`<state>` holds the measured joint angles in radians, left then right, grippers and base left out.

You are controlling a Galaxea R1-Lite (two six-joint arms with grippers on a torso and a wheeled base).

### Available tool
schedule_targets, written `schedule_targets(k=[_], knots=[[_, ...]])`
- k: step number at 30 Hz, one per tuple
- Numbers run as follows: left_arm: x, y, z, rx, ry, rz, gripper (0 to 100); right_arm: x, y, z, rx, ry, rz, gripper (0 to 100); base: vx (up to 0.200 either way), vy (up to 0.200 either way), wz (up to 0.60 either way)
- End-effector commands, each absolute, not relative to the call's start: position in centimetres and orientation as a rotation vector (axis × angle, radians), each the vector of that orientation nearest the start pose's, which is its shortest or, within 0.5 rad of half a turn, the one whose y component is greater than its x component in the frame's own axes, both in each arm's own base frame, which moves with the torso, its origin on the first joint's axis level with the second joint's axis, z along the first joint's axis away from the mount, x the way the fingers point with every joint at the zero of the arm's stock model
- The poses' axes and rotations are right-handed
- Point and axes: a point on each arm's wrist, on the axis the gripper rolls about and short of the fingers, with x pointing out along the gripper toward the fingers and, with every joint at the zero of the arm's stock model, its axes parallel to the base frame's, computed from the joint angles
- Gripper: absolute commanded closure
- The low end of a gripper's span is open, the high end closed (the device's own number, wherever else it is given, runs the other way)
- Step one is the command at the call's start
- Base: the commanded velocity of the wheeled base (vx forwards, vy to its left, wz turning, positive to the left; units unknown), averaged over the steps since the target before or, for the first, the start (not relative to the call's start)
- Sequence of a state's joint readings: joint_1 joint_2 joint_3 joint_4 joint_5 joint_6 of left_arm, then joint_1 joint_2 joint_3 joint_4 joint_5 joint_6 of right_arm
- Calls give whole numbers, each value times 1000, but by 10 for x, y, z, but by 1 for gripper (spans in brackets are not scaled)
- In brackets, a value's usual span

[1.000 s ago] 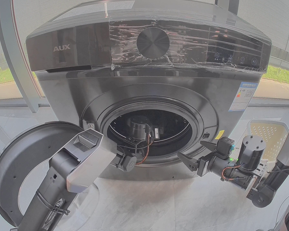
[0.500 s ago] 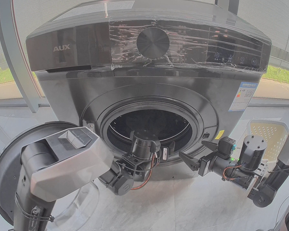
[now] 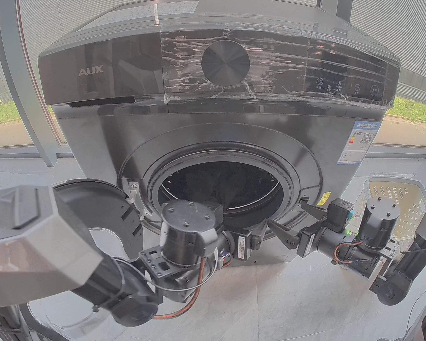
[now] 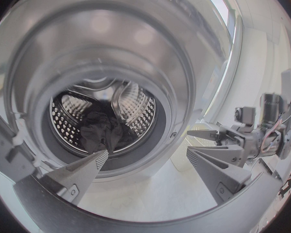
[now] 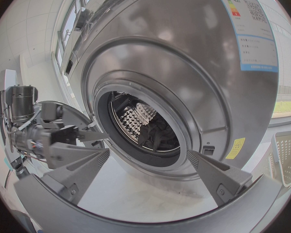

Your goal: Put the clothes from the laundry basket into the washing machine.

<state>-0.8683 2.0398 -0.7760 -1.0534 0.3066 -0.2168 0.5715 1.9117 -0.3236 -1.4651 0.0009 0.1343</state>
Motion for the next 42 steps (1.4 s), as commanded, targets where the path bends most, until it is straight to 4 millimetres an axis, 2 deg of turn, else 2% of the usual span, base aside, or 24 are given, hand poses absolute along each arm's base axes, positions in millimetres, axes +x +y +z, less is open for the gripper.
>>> schedule_targets(k=[1,4,5,8,12,18,19,31,35,38,42], knots=[[204,-232,146,-155,156,-530,0,223,138,114,115,89,546,0,0,0,0],[193,-217,161,-183,119,-499,0,221,128,116,111,84,520,0,0,0,0],[192,-217,161,-183,119,-501,0,221,128,117,111,83,519,0,0,0,0],[175,-195,153,-155,143,-444,0,214,120,117,115,89,506,0,0,0,0],[165,-189,160,-213,114,-455,0,205,103,123,112,73,467,0,0,0,0],[163,-186,157,-198,107,-436,0,200,95,127,113,56,447,0,0,0,0],[161,-181,159,-180,85,-419,0,195,87,129,107,48,426,0,0,0,0],[136,-145,152,-74,55,-389,0,171,63,129,76,45,387,0,-200,0,0],[121,-125,154,-48,9,-379,0,150,56,136,73,3,385,0,-200,0,0],[114,-117,157,-56,-11,-379,0,144,53,141,77,-24,382,0,-200,0,0],[90,-88,157,-91,-58,-377,0,123,44,155,38,-106,370,0,-200,0,0]])
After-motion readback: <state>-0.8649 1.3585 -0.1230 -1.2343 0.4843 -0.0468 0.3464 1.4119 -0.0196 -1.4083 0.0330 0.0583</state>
